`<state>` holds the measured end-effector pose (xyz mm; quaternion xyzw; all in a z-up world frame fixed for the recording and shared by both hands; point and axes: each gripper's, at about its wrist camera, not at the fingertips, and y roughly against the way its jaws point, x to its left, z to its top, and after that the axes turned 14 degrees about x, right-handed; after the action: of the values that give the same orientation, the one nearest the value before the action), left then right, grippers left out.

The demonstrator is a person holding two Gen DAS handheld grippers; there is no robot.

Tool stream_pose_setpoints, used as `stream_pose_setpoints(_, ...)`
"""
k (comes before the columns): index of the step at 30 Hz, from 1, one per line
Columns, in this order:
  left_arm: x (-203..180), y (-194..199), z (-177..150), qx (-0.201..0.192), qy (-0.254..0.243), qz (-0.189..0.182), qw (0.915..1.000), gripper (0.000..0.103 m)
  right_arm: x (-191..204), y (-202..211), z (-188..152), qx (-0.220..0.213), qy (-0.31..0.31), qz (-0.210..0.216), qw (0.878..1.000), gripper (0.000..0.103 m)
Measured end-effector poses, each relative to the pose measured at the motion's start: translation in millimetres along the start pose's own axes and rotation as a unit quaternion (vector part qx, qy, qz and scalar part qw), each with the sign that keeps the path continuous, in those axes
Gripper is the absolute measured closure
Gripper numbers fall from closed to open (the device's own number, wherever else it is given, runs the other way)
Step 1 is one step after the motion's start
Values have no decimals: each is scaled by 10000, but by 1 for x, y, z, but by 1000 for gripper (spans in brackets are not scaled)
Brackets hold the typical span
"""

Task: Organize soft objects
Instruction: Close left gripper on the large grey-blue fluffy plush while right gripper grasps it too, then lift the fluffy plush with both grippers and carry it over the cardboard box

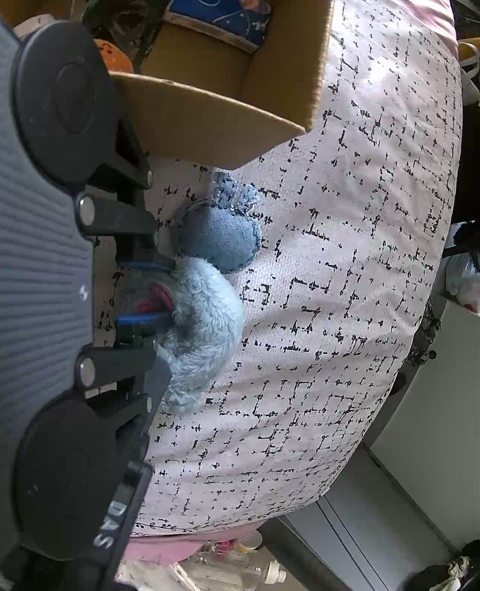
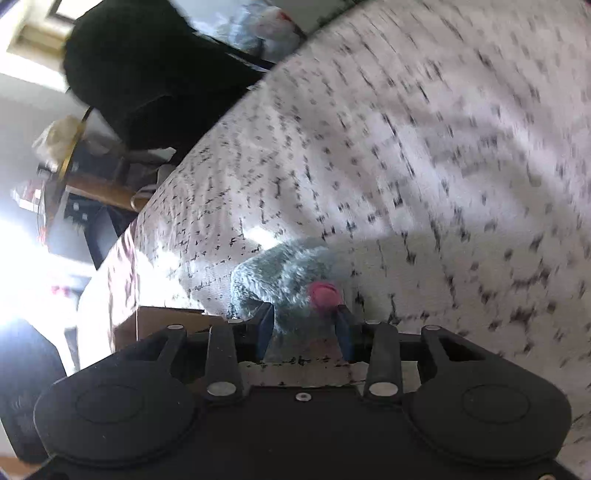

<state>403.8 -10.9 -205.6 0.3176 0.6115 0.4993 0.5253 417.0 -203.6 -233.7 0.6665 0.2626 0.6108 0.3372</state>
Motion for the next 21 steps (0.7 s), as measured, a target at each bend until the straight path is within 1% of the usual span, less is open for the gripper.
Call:
stream_pose_setpoints(2, 2, -1, 1, 45, 81, -65, 9999, 81, -2, -5, 0, -10, -92, -38, 9999, 70)
stream_pose_setpoints(6, 5, -1, 3, 55, 235, -157, 9996, 80, -1, -1, 0, -54, -113, -10, 9999, 84)
stream_pose_setpoints(9, 9, 2, 5, 25, 468, -313, 9984, 79, -4, 5, -1, -87, -223, 31, 9997, 89)
stream_pose_setpoints(12, 4, 0, 7, -25, 468, -356, 9983, 77, -8, 9, -2, -66, -294, 43, 9995, 93)
stream_pose_setpoints(16, -7, -9, 9, -72, 312, -212, 9993, 77, -12, 12, -4, -100, -394, 64, 9992, 97)
stream_pose_setpoints(17, -8, -10, 8, -78, 317, -208, 9993, 78, -13, 13, -4, -107, -430, 64, 9990, 98)
stream_pose_setpoints(21, -11, -5, 6, -22, 374, -249, 9990, 85, -10, 21, -7, -149, -445, 34, 9989, 98)
